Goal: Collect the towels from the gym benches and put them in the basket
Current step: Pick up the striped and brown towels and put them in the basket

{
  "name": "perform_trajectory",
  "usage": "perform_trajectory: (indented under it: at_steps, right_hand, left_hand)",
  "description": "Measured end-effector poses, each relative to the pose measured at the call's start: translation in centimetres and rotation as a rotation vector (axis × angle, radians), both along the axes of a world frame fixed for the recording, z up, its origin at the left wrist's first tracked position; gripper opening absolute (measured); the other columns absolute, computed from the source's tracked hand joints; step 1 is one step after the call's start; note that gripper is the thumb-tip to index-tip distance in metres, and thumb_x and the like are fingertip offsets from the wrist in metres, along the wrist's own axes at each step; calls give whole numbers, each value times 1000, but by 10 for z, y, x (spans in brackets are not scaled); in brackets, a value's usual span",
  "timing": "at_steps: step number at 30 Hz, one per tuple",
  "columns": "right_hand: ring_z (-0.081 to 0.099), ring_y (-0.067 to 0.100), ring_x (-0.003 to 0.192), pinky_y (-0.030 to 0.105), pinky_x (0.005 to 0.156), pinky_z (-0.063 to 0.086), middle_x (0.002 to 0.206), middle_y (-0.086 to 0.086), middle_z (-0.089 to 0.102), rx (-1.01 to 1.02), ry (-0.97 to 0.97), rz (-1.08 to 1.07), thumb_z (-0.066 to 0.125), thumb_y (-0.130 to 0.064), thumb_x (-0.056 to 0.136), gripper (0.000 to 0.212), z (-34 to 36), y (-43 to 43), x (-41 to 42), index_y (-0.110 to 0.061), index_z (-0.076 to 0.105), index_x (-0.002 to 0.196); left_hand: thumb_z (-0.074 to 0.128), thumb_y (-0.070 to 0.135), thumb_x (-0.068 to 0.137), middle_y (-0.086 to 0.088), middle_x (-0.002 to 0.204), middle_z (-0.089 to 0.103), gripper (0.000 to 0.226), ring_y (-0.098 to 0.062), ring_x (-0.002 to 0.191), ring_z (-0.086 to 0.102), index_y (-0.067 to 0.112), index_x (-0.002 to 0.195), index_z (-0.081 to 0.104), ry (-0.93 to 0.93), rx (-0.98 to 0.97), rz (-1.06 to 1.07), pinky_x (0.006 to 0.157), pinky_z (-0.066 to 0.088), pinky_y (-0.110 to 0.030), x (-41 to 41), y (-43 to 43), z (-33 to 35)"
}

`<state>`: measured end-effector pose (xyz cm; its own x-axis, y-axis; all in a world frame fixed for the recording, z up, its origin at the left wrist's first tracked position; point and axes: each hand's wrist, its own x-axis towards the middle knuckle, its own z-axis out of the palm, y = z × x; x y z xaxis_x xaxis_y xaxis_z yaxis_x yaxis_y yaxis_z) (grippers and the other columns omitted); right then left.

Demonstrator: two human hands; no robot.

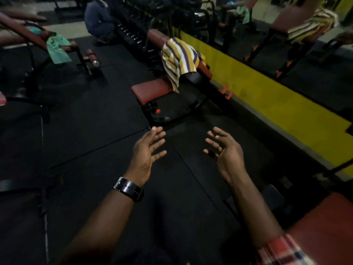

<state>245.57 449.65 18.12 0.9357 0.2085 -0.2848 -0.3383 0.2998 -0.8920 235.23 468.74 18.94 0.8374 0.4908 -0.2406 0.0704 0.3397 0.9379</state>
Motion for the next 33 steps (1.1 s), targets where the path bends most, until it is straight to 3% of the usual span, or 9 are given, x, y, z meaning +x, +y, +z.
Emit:
perform_trajectory:
  at_steps: [12,16,18,24,29,31,32,33]
  right_hand:
    - [71,13,99,36,76,57,106,-4,76,-90,-45,-24,46,-13,97,28,2,162,243,-24,68,110]
    - [70,5,97,24,68,55,103,-10,76,-123,-132,-42,48,-14,94,28,14,223,317,-28,70,104]
    - [70,1,95,25,71,53,104,-11,76,-134,-143,-39,50,-14,93,27,16,252,350,-28,71,102]
    - [72,6,90,24,68,53,88,-10,77,-100,-62,-42,54,-11,91,26,5,323,441,-18,73,106]
    - [71,13,88,29,74,57,92,-2,75,-74,-4,23,51,-8,90,25,0,381,534,-16,70,105]
    - [64,8,90,20,73,54,106,0,68,-293,-140,15,55,-14,89,25,-6,401,583,-18,69,110]
    - [63,10,98,20,82,52,114,2,65,-505,-282,20,57,-19,88,29,-11,408,604,-17,66,116]
    - [59,18,112,27,100,46,123,6,63,-743,-454,28,59,-24,87,36,-16,413,623,-15,63,122]
  left_hand:
    - [45,42,100,-1,127,66,37,-20,121,60,21,123,64,-40,-71,2,90,52,-38,257,167,-4]
    - [47,36,101,1,124,67,33,-20,120,59,20,124,63,-31,-65,-7,97,50,-42,331,222,7]
    - [48,33,101,4,120,69,31,-18,118,60,20,124,63,-13,-82,4,99,49,-44,364,244,8]
    - [46,29,102,1,124,68,36,-16,116,61,14,131,61,23,-107,63,88,52,-37,442,293,-3]
    - [42,29,103,1,123,67,39,-18,118,61,12,135,55,61,-48,116,83,52,-33,505,334,-16]
    - [41,30,103,0,126,67,39,-18,117,61,13,135,57,83,-46,138,80,52,-31,534,353,-19]
    - [40,31,103,-1,126,67,40,-18,115,62,13,134,58,103,-53,158,78,52,-31,547,361,-18]
    - [41,32,103,-2,125,67,40,-18,113,63,14,133,59,120,-53,171,79,53,-32,556,370,-16]
